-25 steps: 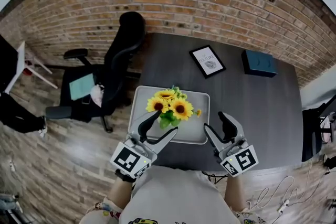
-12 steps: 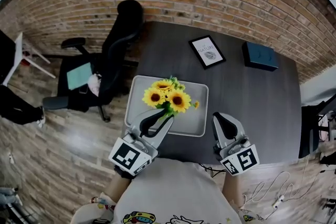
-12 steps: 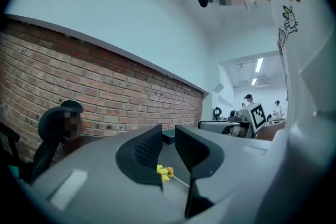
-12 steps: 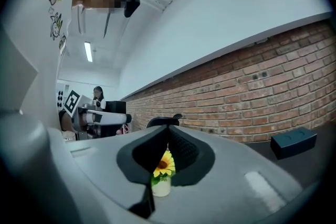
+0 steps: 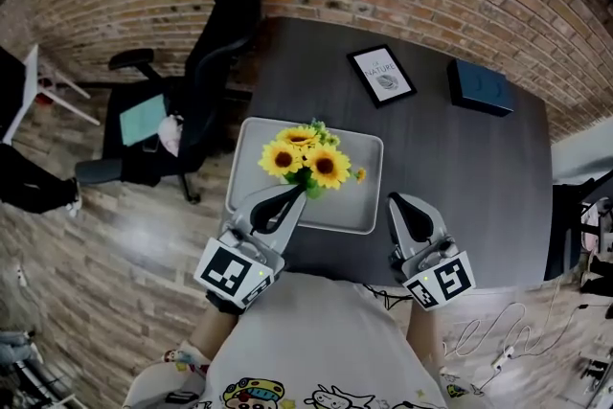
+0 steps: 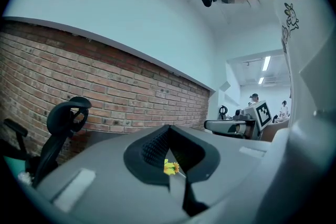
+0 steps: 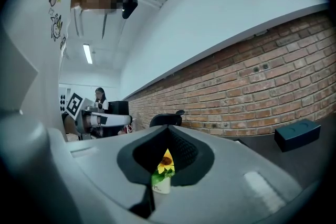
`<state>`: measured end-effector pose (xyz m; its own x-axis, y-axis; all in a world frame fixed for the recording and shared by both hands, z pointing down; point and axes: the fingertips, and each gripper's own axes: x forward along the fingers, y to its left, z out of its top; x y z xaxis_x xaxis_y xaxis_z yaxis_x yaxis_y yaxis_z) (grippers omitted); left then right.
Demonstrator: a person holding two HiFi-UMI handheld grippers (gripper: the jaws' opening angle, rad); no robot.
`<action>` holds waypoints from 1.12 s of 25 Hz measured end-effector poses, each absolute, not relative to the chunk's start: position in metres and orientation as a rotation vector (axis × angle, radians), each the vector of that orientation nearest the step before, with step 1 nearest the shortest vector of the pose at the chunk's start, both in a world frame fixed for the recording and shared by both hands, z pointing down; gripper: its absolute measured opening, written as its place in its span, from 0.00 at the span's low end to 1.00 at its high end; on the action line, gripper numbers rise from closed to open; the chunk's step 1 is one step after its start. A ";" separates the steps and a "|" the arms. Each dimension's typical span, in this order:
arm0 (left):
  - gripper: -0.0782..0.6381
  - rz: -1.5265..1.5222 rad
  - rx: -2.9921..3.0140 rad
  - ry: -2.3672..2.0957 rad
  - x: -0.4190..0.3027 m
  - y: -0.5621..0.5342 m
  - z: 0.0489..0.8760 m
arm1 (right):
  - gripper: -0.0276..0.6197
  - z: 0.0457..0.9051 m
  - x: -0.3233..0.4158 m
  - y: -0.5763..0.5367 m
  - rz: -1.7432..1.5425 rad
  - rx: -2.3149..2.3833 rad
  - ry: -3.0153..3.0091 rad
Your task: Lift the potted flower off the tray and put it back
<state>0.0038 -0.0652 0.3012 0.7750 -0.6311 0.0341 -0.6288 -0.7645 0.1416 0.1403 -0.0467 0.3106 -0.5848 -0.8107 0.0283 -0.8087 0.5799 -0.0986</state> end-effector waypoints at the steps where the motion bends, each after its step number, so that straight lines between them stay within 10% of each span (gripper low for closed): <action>1: 0.12 -0.020 2.820 -1.012 0.003 -0.065 0.302 | 0.05 0.311 0.139 -0.047 -0.160 -1.417 2.776; 28: 0.12 0.030 2.810 -1.047 -0.007 -0.065 0.311 | 0.05 0.313 0.140 -0.042 -0.176 -1.504 2.757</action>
<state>-0.0068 -0.0649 0.3113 0.7572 -0.6496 0.0684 -0.6525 -0.7473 0.1259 0.1398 -0.0416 0.3127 -0.5427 -0.8380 0.0567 -0.8384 0.5365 -0.0963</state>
